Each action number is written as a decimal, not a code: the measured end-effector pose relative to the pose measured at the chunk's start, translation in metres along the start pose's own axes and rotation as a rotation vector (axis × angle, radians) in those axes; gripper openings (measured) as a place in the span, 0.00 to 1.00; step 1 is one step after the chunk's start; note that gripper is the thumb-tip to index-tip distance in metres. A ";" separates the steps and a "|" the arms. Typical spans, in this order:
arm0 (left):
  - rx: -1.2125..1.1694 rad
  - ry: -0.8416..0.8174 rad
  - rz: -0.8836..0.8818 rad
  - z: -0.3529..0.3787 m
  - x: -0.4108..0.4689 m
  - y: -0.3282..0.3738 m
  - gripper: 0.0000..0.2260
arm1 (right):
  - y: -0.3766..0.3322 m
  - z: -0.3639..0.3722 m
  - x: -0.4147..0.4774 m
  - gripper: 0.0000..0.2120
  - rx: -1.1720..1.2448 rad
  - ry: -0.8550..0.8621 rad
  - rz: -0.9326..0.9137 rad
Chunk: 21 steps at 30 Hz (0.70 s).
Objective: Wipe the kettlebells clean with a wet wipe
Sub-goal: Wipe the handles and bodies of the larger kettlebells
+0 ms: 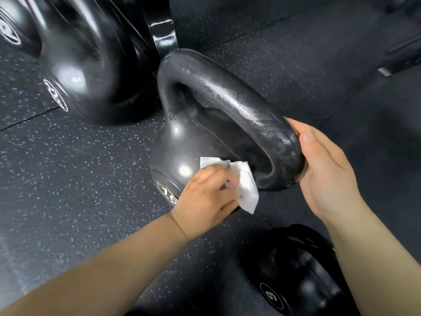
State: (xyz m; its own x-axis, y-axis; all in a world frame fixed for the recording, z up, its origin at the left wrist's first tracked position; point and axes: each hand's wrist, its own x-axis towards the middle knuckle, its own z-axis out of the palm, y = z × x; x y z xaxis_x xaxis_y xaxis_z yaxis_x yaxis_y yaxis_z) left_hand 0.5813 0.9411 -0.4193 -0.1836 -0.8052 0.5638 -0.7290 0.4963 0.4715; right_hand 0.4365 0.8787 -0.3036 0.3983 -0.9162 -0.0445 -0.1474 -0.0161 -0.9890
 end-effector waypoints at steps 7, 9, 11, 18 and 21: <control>-0.936 0.359 -1.186 -0.081 0.037 0.025 0.09 | -0.039 0.021 -0.006 0.15 -0.032 0.222 -0.076; -1.076 0.434 -1.355 -0.116 0.040 0.036 0.08 | -0.070 0.041 -0.006 0.14 -0.027 0.219 -0.023; -1.174 0.501 -1.403 -0.155 0.044 0.052 0.09 | -0.094 0.061 -0.003 0.14 -0.045 0.103 0.199; -1.200 0.491 -1.441 -0.313 0.080 0.124 0.06 | -0.217 0.107 -0.030 0.10 0.248 -0.379 0.749; -1.074 0.393 -1.457 -0.379 0.102 0.149 0.08 | -0.289 0.125 -0.033 0.05 0.092 -0.376 0.716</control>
State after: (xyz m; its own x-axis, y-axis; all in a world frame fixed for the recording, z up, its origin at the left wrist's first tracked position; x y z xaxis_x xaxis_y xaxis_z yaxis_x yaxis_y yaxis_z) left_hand 0.7040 1.0564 -0.0343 0.3875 -0.6983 -0.6019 0.5588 -0.3414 0.7558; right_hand 0.5796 0.9636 -0.0340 0.5153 -0.4963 -0.6986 -0.4132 0.5703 -0.7100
